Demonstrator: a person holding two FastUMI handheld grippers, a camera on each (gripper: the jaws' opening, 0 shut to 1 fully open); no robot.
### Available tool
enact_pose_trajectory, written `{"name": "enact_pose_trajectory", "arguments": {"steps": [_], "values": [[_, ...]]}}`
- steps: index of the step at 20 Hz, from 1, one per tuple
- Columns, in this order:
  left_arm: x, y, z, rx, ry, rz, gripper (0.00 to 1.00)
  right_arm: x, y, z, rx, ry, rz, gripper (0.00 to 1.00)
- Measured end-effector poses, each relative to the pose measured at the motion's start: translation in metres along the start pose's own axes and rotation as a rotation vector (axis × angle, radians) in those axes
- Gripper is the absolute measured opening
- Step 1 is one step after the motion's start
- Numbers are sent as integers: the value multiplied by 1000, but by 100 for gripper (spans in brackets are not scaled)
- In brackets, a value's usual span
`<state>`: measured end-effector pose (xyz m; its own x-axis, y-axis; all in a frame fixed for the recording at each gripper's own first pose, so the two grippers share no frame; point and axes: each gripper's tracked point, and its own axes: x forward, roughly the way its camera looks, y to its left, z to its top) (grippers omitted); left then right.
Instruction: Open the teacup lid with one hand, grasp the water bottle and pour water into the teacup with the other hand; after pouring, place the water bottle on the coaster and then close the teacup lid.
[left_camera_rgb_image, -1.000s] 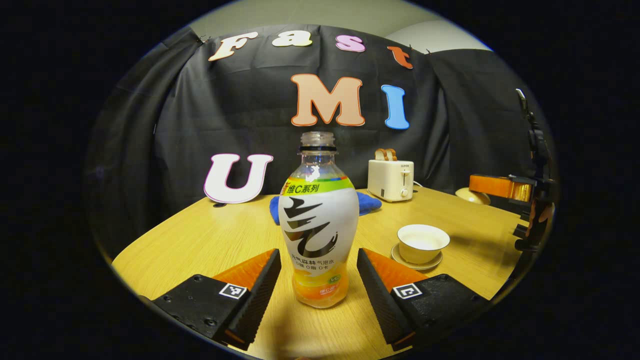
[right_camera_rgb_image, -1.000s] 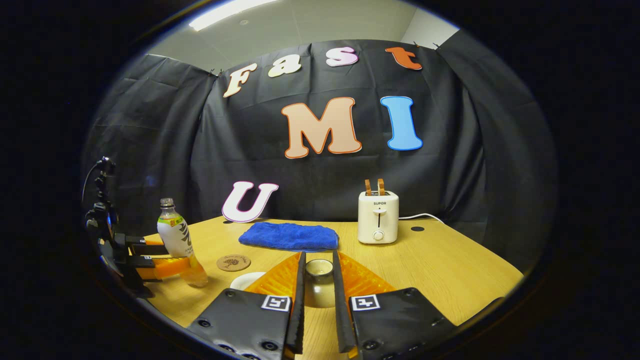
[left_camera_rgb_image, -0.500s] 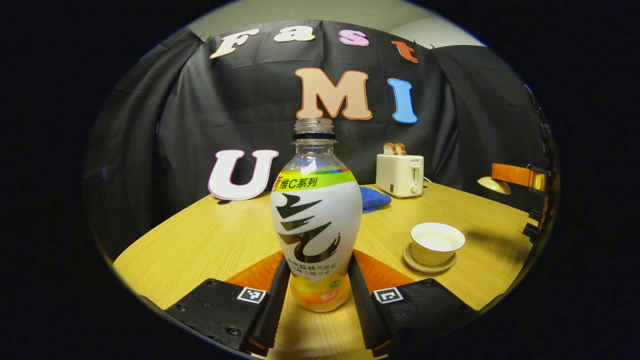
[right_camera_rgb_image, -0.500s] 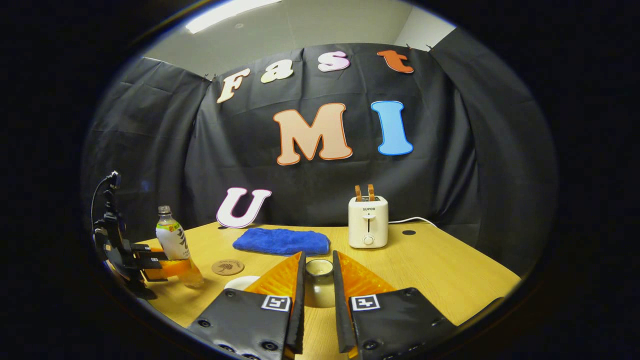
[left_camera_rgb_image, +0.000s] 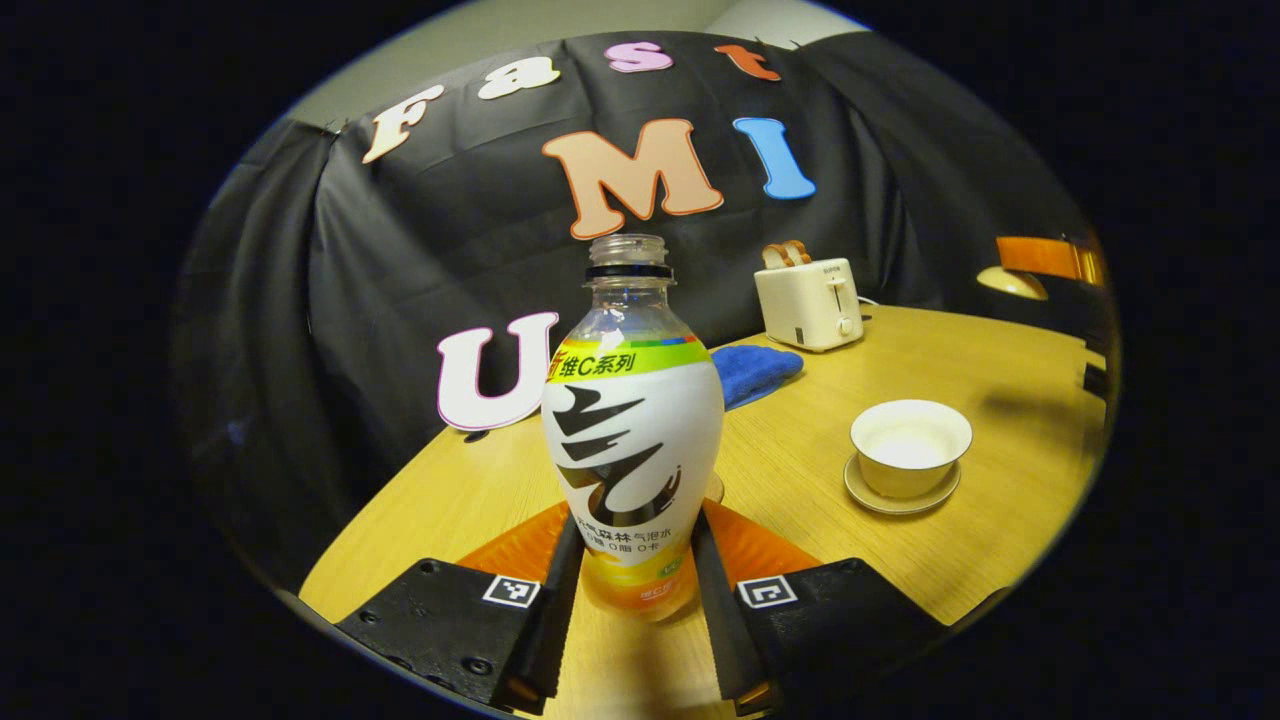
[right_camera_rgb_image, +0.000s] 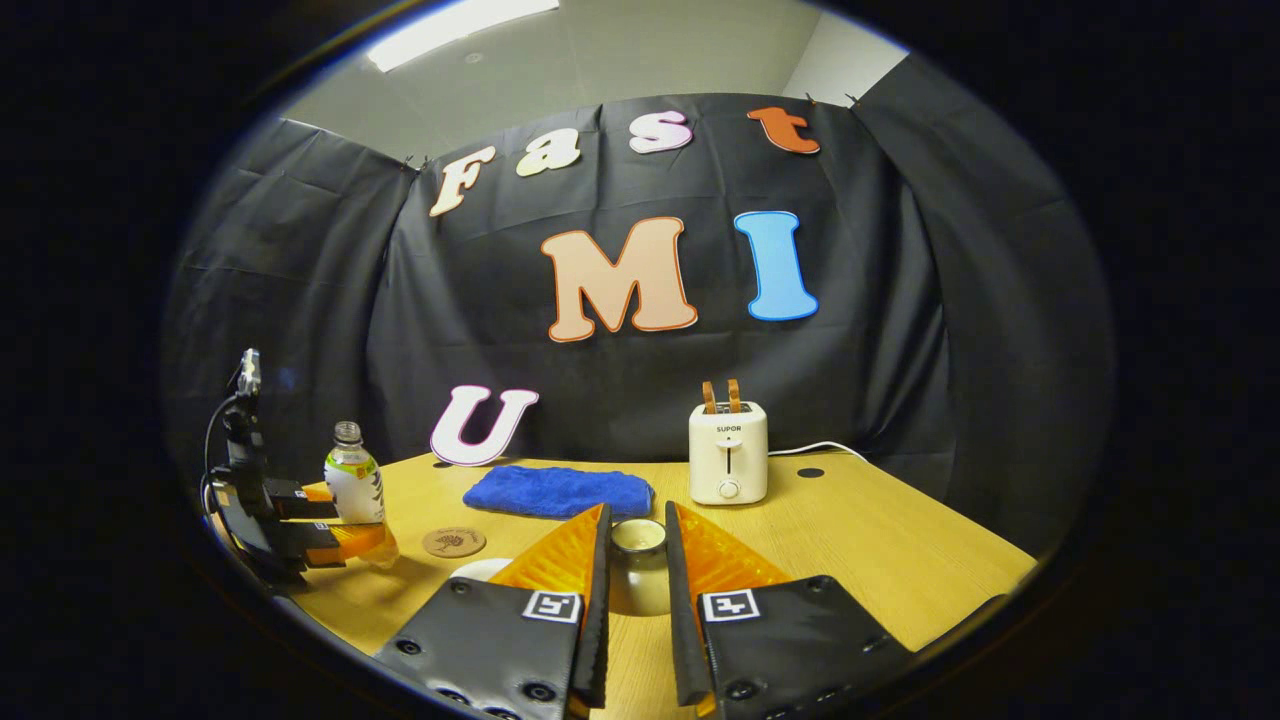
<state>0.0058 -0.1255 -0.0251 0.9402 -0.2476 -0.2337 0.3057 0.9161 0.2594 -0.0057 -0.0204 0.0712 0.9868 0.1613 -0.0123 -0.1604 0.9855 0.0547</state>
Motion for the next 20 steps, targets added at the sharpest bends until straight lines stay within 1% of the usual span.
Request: {"name": "enact_pose_trajectory", "arguments": {"steps": [1,4,8,11,14,16,20], "values": [[1,-2,0,24,-2,1,57,-1,0,0,0,-1,1,28],[2,-1,1,111,-3,13,57,-1,2,2,-3,-4,6,30],[14,-4,4,277,2,34,57,-4,2,4,-10,-7,10,29],[17,-5,3,366,11,43,58,-3,-1,7,-4,-10,7,30],[22,-8,1,471,27,48,55,-4,-4,7,-2,-10,1,30],[25,-9,4,545,19,64,55,-5,-5,7,4,-9,1,29],[28,-13,3,670,10,74,55,-7,-4,12,9,-19,8,30]]}}
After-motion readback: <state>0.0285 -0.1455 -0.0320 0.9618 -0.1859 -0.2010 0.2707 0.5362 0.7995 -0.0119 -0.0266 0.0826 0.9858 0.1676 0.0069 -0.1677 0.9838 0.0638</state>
